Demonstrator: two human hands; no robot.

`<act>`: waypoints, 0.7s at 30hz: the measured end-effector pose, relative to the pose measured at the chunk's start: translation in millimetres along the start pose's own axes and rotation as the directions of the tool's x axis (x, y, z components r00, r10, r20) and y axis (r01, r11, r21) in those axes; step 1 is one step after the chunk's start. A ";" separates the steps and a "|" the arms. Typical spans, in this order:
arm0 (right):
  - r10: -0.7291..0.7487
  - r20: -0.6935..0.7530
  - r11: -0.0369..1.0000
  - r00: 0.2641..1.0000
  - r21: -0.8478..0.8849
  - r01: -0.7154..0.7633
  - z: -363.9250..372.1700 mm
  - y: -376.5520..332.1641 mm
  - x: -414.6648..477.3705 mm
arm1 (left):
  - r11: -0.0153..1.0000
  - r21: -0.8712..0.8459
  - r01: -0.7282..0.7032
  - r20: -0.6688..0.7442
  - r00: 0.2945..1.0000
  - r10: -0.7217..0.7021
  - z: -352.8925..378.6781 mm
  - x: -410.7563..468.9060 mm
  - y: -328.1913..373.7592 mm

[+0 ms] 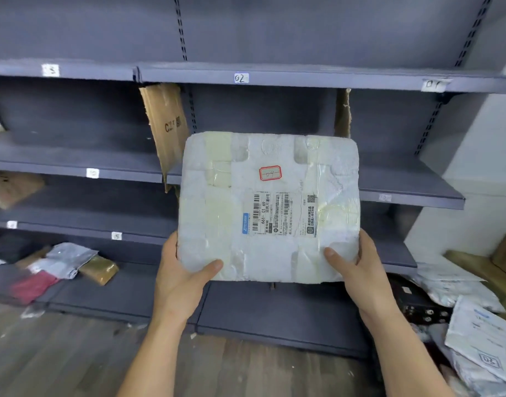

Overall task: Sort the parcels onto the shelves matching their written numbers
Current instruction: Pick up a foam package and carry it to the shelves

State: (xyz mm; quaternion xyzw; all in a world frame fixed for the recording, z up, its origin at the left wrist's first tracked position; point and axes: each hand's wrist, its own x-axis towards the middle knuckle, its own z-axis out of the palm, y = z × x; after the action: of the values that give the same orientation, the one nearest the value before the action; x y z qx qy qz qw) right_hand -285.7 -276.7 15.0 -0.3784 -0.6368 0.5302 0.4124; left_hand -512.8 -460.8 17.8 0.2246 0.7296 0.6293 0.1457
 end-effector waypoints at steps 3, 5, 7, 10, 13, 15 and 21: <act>0.007 0.077 1.000 0.997 0.025 -0.009 22.0 -2.0 -7.3 | 1.000 0.020 0.006 -0.087 0.996 -0.004 -26.2 -15.0 -2.4; -0.003 0.122 0.999 0.993 0.039 -0.002 38.2 -5.3 -14.4 | 1.000 0.025 0.001 -0.126 0.992 0.003 -43.4 -22.1 -1.6; -0.006 0.156 0.999 0.988 0.046 -0.001 52.2 -8.5 -19.6 | 0.999 0.033 -0.004 -0.158 0.987 0.009 -59.8 -26.4 -2.0; -0.006 0.214 0.999 0.977 0.051 -0.005 76.1 -12.3 -24.6 | 0.999 0.049 0.001 -0.201 0.980 0.009 -84.8 -27.8 -7.2; -0.004 0.261 0.999 0.965 0.046 -0.009 108.0 -10.4 -27.8 | 0.999 0.031 0.018 -0.242 0.970 -0.010 -112.3 -22.8 -15.3; 0.005 0.281 0.999 0.960 0.033 -0.014 133.0 -9.0 -29.1 | 0.999 0.026 0.025 -0.267 0.963 -0.017 -132.1 -16.9 -20.7; 0.007 0.326 1.000 0.945 0.002 -0.008 225.0 -13.6 -34.1 | 1.000 0.000 0.021 -0.307 0.951 -0.020 -209.6 19.0 -37.3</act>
State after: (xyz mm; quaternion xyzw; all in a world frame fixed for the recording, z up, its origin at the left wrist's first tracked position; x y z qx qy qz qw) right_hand -482.1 -391.8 2.3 -0.2874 -0.6939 0.5880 0.3001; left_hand -638.2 -633.9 17.1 0.1167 0.7466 0.6539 0.0367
